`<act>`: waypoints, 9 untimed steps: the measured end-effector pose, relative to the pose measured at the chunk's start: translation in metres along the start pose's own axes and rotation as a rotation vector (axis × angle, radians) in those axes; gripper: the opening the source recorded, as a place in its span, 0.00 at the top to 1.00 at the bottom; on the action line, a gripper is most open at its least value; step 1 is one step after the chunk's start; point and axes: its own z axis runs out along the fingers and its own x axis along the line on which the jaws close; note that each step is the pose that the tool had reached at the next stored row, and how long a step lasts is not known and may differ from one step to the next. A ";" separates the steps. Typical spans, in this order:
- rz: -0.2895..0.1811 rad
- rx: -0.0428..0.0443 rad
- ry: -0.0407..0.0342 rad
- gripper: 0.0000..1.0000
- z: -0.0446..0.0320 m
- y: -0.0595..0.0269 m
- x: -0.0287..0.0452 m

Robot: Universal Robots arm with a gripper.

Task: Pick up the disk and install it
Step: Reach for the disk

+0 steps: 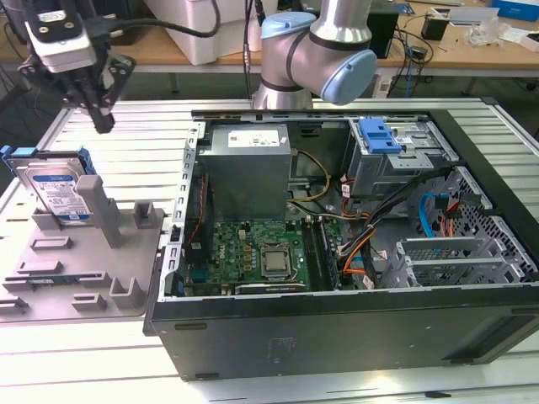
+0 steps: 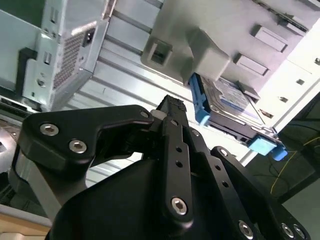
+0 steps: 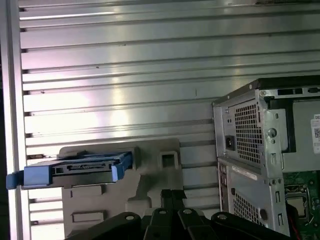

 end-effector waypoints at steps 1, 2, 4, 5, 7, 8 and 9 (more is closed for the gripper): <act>0.000 0.0001 0.0001 0.89 0.0003 0.0003 0.0054; 0.000 0.0001 0.0001 0.89 0.0007 0.0005 0.0101; 0.000 0.0000 0.0000 0.89 0.0015 0.0009 0.0241; 0.000 0.0001 0.0001 0.89 0.0018 0.0012 0.0290; 0.000 0.0001 0.0000 0.89 0.0026 0.0019 0.0407; 0.000 0.0000 0.0000 0.89 0.0029 0.0024 0.0452; 0.000 0.0001 0.0000 0.89 0.0032 0.0029 0.0501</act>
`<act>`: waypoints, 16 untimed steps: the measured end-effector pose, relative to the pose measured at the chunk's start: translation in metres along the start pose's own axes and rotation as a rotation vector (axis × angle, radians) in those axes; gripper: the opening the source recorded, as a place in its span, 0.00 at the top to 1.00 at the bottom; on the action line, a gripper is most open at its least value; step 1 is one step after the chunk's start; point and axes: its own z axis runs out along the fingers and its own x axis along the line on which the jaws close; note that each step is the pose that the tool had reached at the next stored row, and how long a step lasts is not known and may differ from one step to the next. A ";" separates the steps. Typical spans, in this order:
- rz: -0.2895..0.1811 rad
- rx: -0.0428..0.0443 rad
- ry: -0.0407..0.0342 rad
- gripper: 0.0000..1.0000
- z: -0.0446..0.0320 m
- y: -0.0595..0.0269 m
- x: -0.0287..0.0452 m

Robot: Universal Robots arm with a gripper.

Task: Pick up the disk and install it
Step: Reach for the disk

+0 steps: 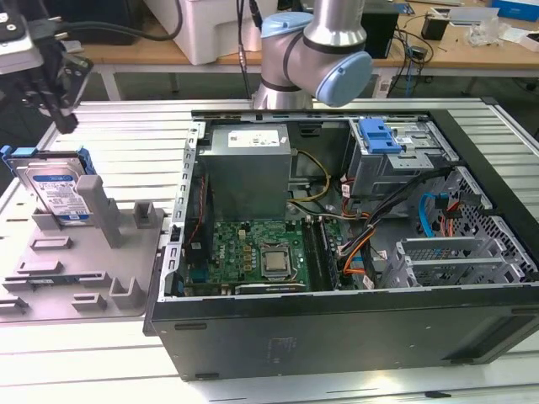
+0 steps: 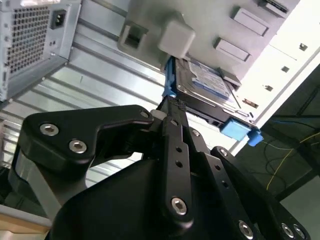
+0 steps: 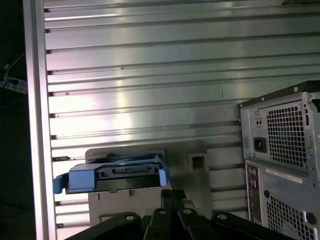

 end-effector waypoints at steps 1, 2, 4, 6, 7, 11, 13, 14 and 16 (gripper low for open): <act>0.000 0.0000 0.0000 0.89 0.0003 0.0004 0.0040; 0.000 0.0000 0.0000 0.89 0.0007 0.0014 0.0104; 0.000 0.0000 0.0000 0.89 0.0014 0.0032 0.0201; 0.000 0.0000 0.0000 0.89 0.0020 0.0050 0.0296; 0.000 0.0000 0.0000 0.89 0.0023 0.0061 0.0346; 0.000 0.0000 0.0000 0.89 0.0035 0.0104 0.0543; 0.000 -0.0001 0.0000 0.89 0.0039 0.0124 0.0619; 0.000 0.0001 0.0001 0.89 0.0039 0.0134 0.0659; 0.000 0.0000 -0.0002 0.89 0.0039 0.0134 0.0660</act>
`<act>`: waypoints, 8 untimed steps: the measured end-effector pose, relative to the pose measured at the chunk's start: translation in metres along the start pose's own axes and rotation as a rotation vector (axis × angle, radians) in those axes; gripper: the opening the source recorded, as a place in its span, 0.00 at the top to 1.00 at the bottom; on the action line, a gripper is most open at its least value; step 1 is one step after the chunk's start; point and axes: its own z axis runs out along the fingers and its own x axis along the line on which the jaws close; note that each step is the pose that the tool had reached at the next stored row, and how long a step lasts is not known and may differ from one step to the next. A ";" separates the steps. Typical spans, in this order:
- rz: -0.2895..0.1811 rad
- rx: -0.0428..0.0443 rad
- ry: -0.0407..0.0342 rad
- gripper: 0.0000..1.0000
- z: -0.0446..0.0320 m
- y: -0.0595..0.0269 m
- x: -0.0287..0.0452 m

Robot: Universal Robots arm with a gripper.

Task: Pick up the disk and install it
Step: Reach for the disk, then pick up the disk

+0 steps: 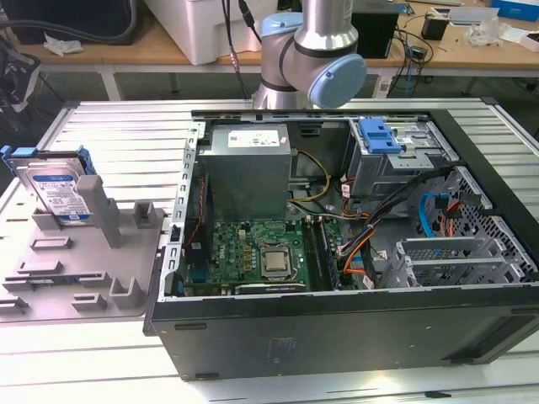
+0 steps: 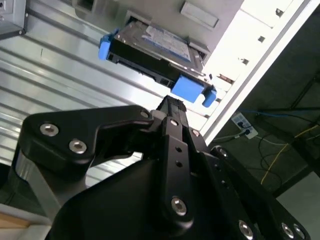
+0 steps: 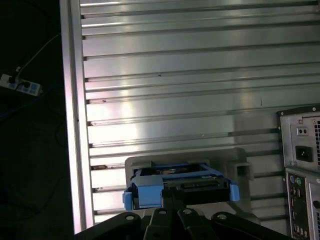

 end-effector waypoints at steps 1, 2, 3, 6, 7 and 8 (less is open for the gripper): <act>0.000 0.0001 0.0002 0.89 -0.0001 0.0000 0.0001; 0.000 0.0001 0.0001 0.89 -0.0001 0.0000 0.0002; 0.000 0.0000 0.0001 0.89 0.0000 0.0000 0.0003; 0.000 0.0000 0.0001 0.89 -0.0001 0.0000 0.0004; 0.000 0.0001 0.0002 0.89 -0.0001 0.0000 0.0010; 0.001 0.0001 0.0001 0.89 -0.0001 0.0000 0.0018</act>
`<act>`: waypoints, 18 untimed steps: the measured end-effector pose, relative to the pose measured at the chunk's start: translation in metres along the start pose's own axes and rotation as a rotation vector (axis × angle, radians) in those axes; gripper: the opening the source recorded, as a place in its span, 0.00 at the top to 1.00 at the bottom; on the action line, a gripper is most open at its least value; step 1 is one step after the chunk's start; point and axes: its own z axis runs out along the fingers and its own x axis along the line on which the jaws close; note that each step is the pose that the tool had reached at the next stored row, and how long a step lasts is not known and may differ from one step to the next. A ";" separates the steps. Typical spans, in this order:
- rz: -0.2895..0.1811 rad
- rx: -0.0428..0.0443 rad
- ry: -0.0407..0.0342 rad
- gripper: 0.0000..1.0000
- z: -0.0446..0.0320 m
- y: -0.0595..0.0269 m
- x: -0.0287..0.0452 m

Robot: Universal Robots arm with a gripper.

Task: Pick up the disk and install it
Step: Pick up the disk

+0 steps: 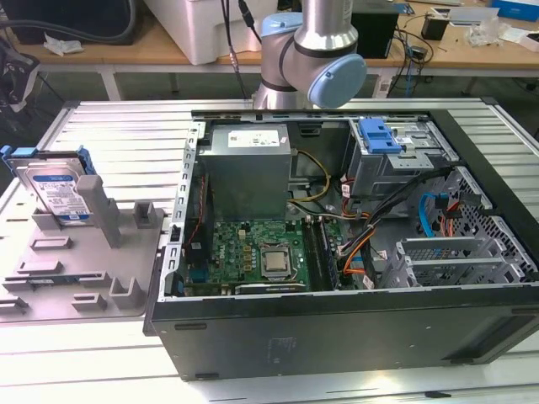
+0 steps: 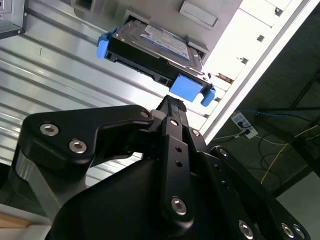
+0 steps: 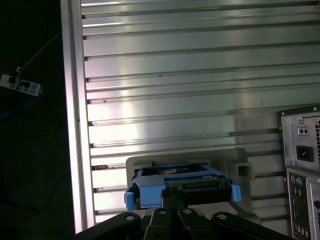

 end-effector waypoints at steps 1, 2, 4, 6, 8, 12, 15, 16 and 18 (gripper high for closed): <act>0.000 0.0001 0.0000 0.89 0.0000 0.0000 0.0001; 0.000 0.0000 0.0000 0.89 0.0000 0.0000 0.0002; 0.000 0.0000 0.0000 0.89 0.0000 0.0000 0.0003; 0.000 0.0000 -0.0001 0.89 0.0000 0.0000 0.0005; 0.000 0.0000 0.0000 0.89 0.0000 0.0000 0.0004; -0.002 0.0004 0.0064 0.89 0.0001 0.0003 -0.0031; -0.016 -0.0021 0.0109 0.89 0.0003 0.0004 -0.0040; -0.031 -0.0021 0.0142 0.89 0.0002 0.0003 -0.0042; -0.097 -0.0026 0.0276 0.89 0.0005 0.0003 -0.0042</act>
